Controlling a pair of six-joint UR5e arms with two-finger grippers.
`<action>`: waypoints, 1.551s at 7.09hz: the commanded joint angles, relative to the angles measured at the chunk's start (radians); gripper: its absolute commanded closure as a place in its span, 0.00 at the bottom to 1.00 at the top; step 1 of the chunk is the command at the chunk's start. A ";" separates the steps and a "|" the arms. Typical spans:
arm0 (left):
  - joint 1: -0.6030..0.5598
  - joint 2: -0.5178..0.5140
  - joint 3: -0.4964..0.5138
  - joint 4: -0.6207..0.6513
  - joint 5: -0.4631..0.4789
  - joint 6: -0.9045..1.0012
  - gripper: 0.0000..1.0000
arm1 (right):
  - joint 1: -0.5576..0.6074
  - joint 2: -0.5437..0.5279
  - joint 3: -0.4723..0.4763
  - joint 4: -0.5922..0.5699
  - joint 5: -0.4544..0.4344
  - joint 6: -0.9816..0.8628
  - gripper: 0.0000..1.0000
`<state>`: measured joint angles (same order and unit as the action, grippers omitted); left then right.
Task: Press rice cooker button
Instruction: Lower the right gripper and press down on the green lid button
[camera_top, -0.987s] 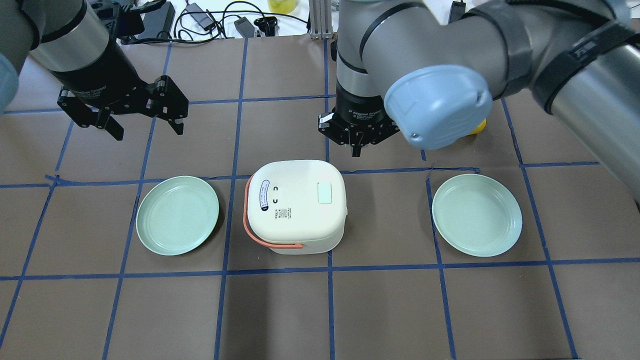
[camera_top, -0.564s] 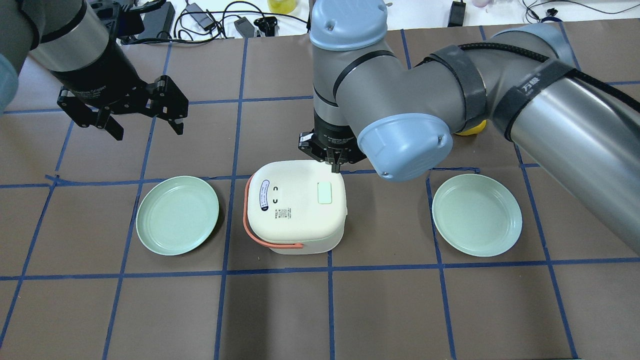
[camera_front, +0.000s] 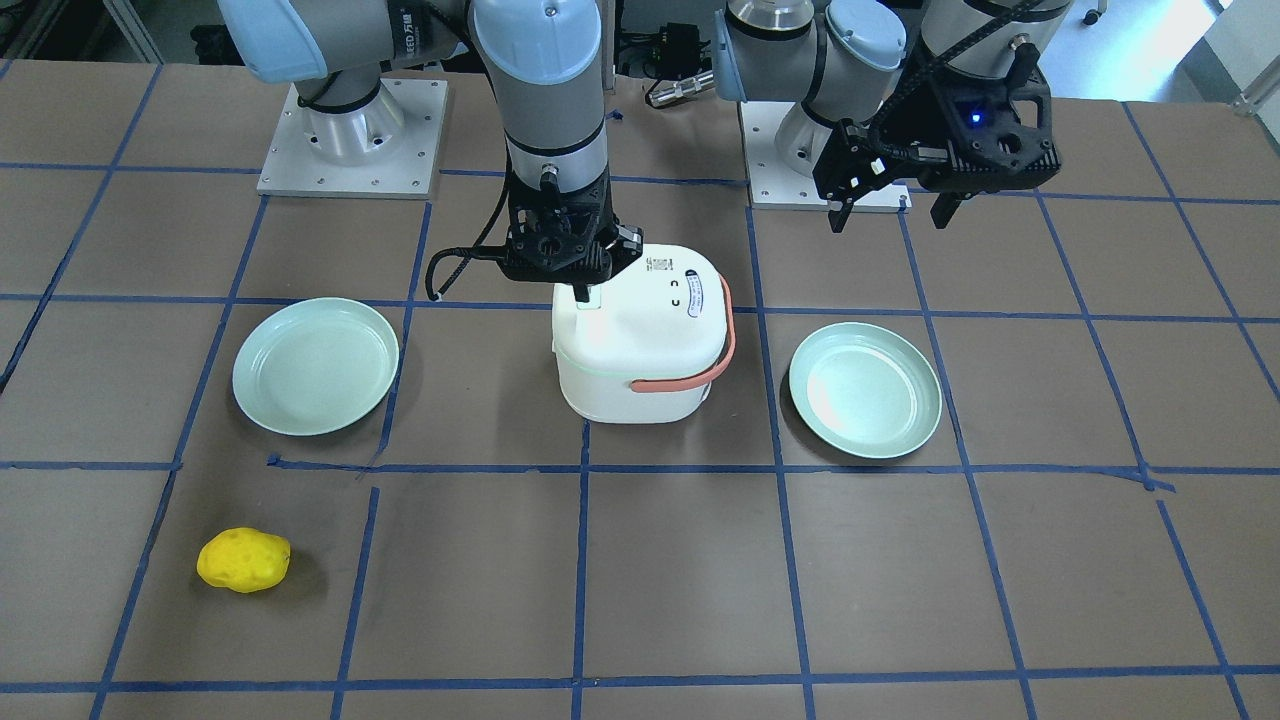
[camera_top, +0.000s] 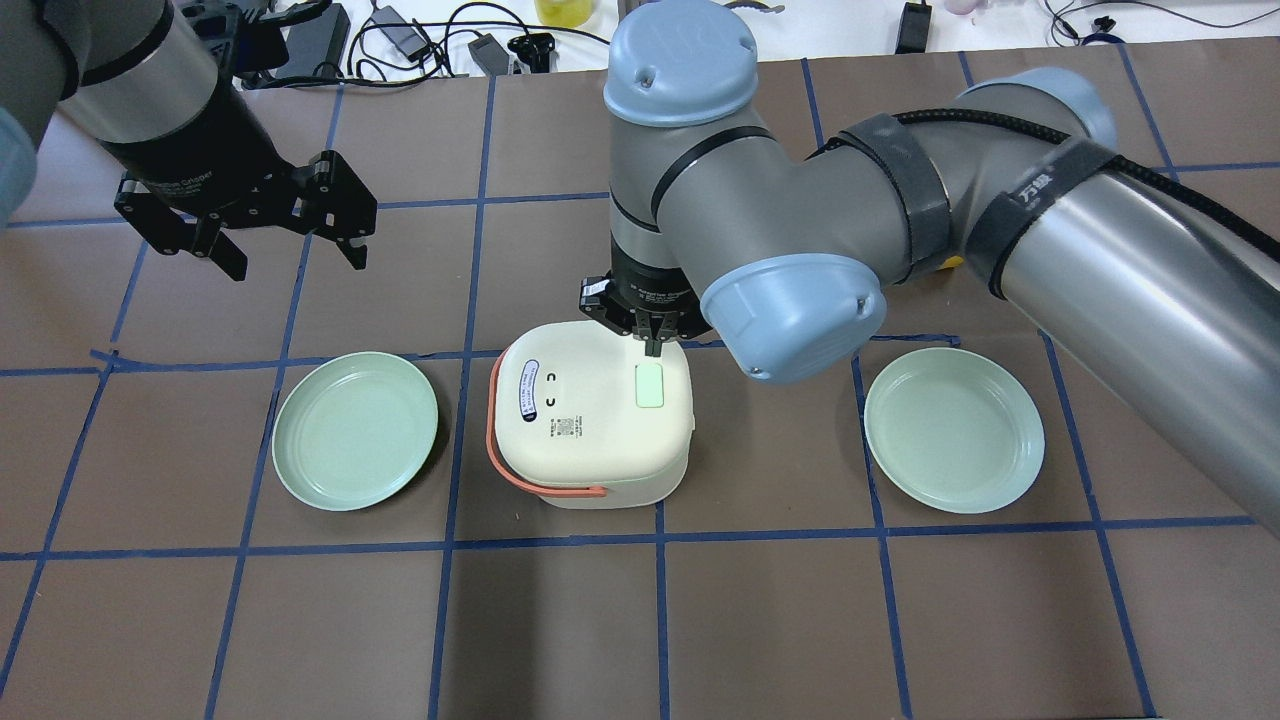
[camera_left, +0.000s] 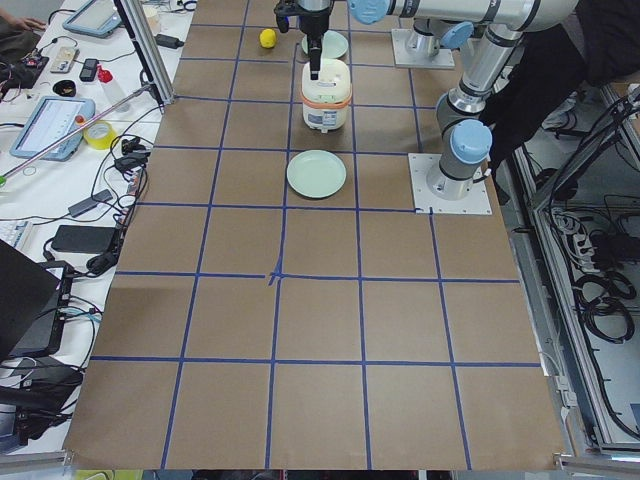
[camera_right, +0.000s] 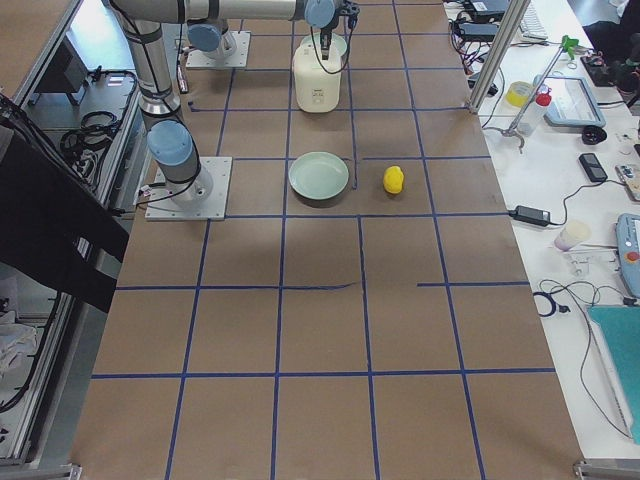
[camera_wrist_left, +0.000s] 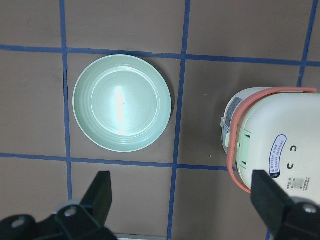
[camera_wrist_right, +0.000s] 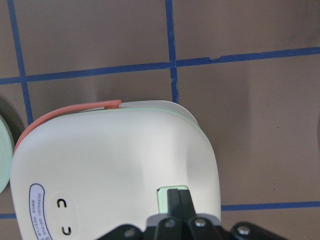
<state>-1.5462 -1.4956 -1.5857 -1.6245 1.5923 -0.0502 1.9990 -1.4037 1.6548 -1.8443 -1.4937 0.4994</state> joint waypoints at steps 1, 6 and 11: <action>0.000 0.000 0.001 0.000 0.000 0.001 0.00 | 0.029 0.003 0.016 -0.001 0.000 0.002 1.00; 0.000 0.000 0.000 0.000 0.000 0.000 0.00 | 0.030 0.005 0.022 0.013 -0.011 0.002 1.00; 0.000 0.000 0.000 0.000 0.000 0.001 0.00 | 0.027 -0.007 0.065 -0.010 -0.017 0.005 1.00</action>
<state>-1.5463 -1.4956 -1.5861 -1.6245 1.5923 -0.0496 2.0288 -1.4031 1.7116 -1.8490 -1.5097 0.5031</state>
